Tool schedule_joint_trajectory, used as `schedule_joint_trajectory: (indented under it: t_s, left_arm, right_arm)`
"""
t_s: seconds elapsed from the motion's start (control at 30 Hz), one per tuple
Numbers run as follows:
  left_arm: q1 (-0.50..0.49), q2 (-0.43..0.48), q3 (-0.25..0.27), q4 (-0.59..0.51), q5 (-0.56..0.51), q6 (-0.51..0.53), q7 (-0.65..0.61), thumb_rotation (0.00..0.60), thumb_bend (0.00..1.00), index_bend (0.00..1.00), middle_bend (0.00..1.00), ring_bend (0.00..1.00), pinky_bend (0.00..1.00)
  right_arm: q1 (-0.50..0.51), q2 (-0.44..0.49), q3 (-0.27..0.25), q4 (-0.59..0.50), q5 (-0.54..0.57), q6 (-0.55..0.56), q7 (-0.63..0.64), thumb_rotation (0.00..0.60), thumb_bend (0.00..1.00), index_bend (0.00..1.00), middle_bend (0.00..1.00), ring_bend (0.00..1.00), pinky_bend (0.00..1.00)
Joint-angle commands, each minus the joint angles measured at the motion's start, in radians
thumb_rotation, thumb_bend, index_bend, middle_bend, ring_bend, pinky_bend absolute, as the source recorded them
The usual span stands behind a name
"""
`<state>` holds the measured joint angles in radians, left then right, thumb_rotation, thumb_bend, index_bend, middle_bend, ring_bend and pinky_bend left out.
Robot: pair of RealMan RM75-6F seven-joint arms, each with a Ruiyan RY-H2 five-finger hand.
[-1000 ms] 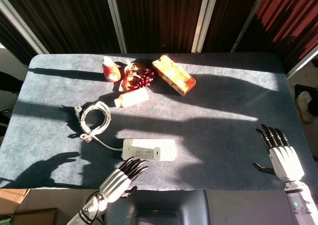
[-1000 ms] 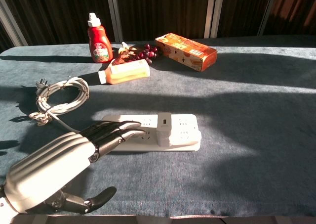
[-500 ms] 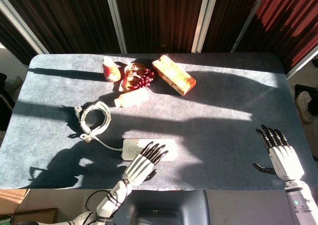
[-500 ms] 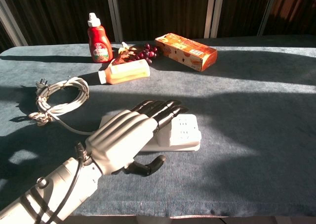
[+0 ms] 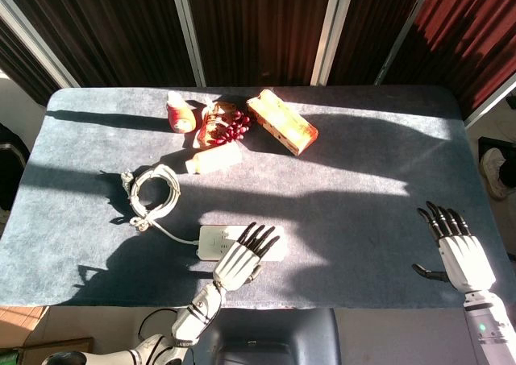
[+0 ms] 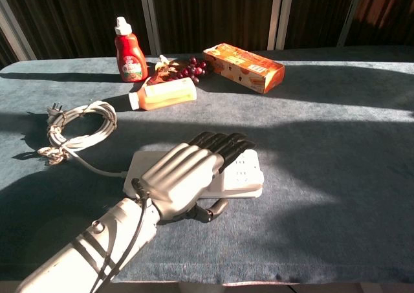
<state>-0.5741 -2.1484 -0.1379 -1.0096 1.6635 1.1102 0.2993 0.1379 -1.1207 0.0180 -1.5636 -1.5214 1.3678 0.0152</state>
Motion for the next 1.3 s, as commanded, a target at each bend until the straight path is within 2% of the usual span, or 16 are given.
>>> schedule_joint_trajectory:
  t_s: [0.03,0.23,0.37,0.57,0.87,1.0,1.2,1.3]
  left_arm:
    - [-0.012,-0.020,0.000,0.042,-0.009,0.015,-0.005,0.600,0.40,0.00,0.00,0.00,0.06]
    - [-0.018,-0.030,0.005,0.070,-0.032,0.029,-0.016,0.600,0.39,0.00,0.00,0.00,0.06]
    - [-0.025,-0.036,0.006,0.082,-0.040,0.041,-0.017,0.600,0.39,0.01,0.10,0.06,0.06]
    - [-0.032,-0.035,0.011,0.082,-0.053,0.050,-0.025,0.600,0.39,0.14,0.24,0.19,0.09]
    - [-0.039,-0.022,0.023,0.045,-0.072,0.046,-0.027,0.600,0.48,0.27,0.37,0.31,0.21]
    - [-0.045,-0.017,0.021,0.036,-0.087,0.034,-0.004,0.600,0.49,0.28,0.38,0.33,0.28]
    - [-0.049,-0.009,0.022,0.013,-0.100,0.031,0.000,0.600,0.54,0.31,0.42,0.39,0.42]
    - [-0.050,-0.004,0.022,-0.004,-0.104,0.034,0.002,0.600,0.56,0.32,0.42,0.40,0.44]
  right_arm:
    - [0.000,0.004,-0.002,0.000,-0.003,0.000,0.007,0.600,0.21,0.00,0.00,0.00,0.00]
    - [0.000,0.008,-0.002,0.002,-0.003,0.000,0.016,0.600,0.22,0.00,0.00,0.00,0.00]
    - [0.000,0.009,-0.003,0.001,-0.003,-0.001,0.016,0.600,0.22,0.00,0.00,0.00,0.00]
    - [0.000,0.007,-0.004,0.002,-0.004,-0.002,0.010,0.600,0.22,0.00,0.00,0.00,0.00]
    - [0.018,-0.010,-0.010,0.009,-0.017,-0.029,-0.021,0.600,0.22,0.00,0.00,0.00,0.00]
    - [0.038,-0.020,-0.020,0.001,-0.047,-0.049,-0.036,0.600,0.22,0.00,0.00,0.00,0.00]
    - [0.092,-0.045,-0.028,0.000,-0.123,-0.084,-0.078,0.600,0.22,0.00,0.00,0.00,0.00]
    - [0.138,-0.073,-0.024,0.012,-0.154,-0.129,-0.105,0.600,0.27,0.00,0.00,0.00,0.00]
